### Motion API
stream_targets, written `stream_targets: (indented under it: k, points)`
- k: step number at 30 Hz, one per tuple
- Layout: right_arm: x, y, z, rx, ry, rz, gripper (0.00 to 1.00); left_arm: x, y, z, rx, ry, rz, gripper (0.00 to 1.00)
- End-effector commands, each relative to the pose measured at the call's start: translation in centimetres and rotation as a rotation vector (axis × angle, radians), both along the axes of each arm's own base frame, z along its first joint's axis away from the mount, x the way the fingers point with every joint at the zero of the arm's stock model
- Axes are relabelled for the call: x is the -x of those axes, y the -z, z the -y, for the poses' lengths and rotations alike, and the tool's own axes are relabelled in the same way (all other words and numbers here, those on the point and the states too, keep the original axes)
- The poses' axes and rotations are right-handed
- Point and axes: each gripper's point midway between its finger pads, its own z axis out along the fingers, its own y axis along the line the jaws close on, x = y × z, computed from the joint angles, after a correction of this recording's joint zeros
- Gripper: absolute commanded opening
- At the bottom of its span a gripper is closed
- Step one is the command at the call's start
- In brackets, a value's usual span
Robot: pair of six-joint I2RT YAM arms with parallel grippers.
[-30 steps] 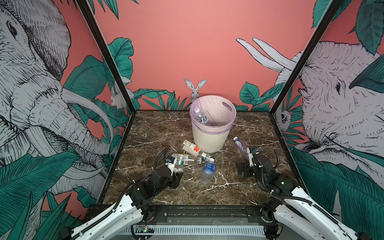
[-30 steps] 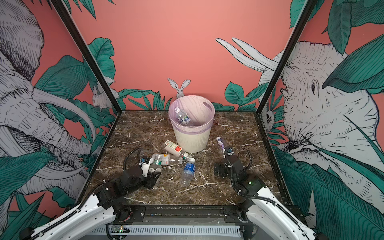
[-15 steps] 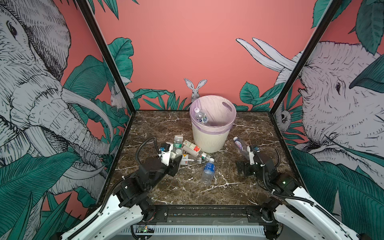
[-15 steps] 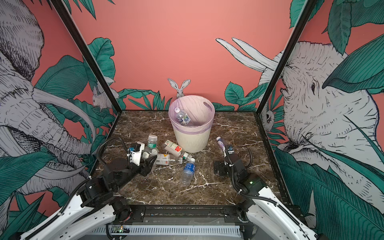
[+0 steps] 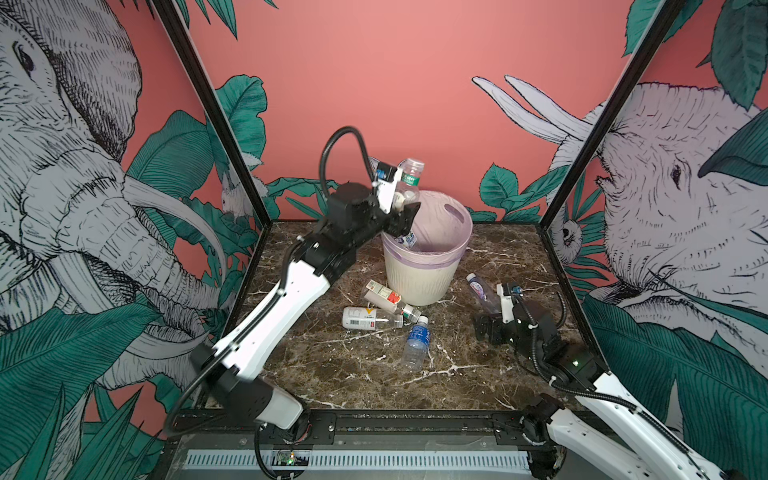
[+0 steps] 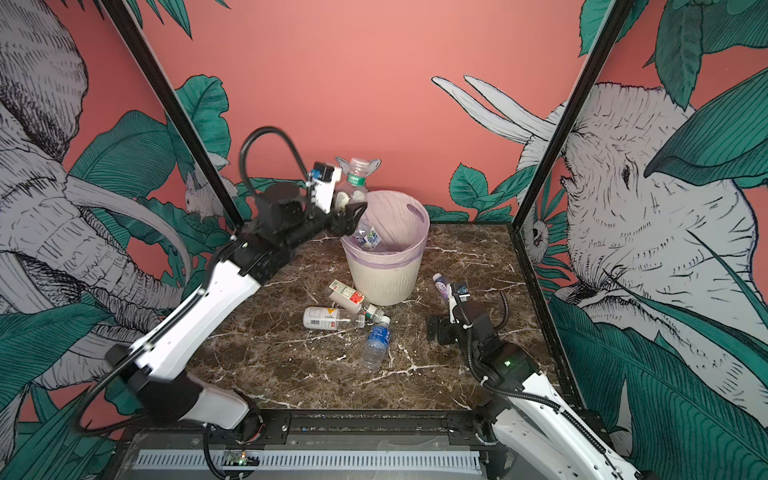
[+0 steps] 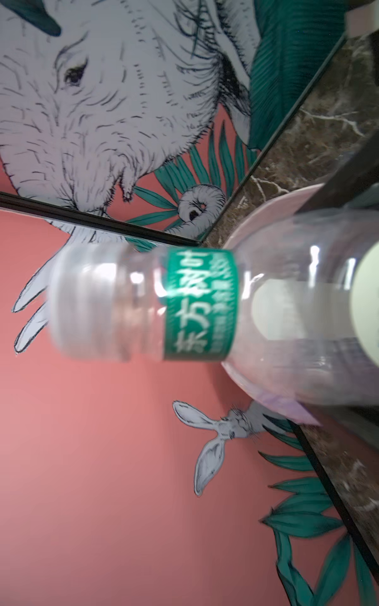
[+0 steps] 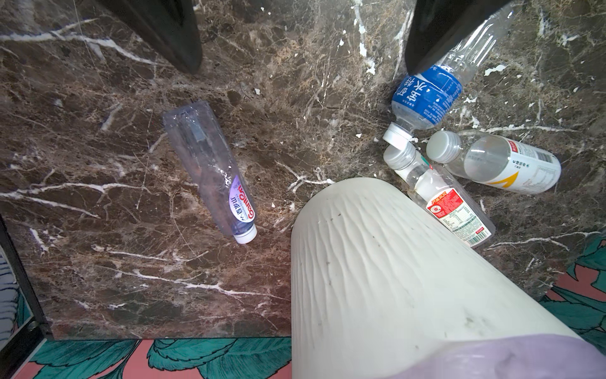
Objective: Throw the plastic bottles in the bin
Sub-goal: 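Carry the tea bottle over the bin and open the left gripper, then draw the left gripper back while the right gripper moves toward the purple-label bottle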
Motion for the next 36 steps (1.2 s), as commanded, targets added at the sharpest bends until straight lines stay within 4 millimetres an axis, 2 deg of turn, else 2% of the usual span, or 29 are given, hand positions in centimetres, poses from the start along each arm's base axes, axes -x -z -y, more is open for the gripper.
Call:
stream_targets:
  k: [1, 3, 8, 16, 23, 36]
  points:
    - [-0.3, -1.8, 0.7, -0.001, 0.037, 0.035, 0.99, -0.6, 0.1, 0.1, -0.003, 0.049, -0.057, 1.00]
    - [-0.2, -2.3, 1.0, 0.005, 0.041, 0.042, 0.99, -0.8, -0.9, -1.4, 0.032, 0.026, -0.044, 1.00]
    - [-0.2, -2.4, 1.6, 0.048, 0.057, 0.031, 0.99, 1.7, -2.4, -3.8, 0.055, 0.008, -0.001, 0.99]
    - [-2.1, -0.8, 1.9, 0.109, 0.099, -0.081, 0.99, 5.7, -1.4, -6.5, 0.043, -0.005, -0.010, 1.00]
    - [-3.8, 0.2, 2.7, 0.093, 0.147, -0.143, 0.99, 8.0, 1.3, -8.4, 0.017, -0.027, -0.041, 1.00]
    - [-7.5, 3.7, 4.1, 0.074, 0.205, -0.254, 0.99, 10.8, 8.6, -10.0, -0.024, -0.037, -0.201, 1.00]
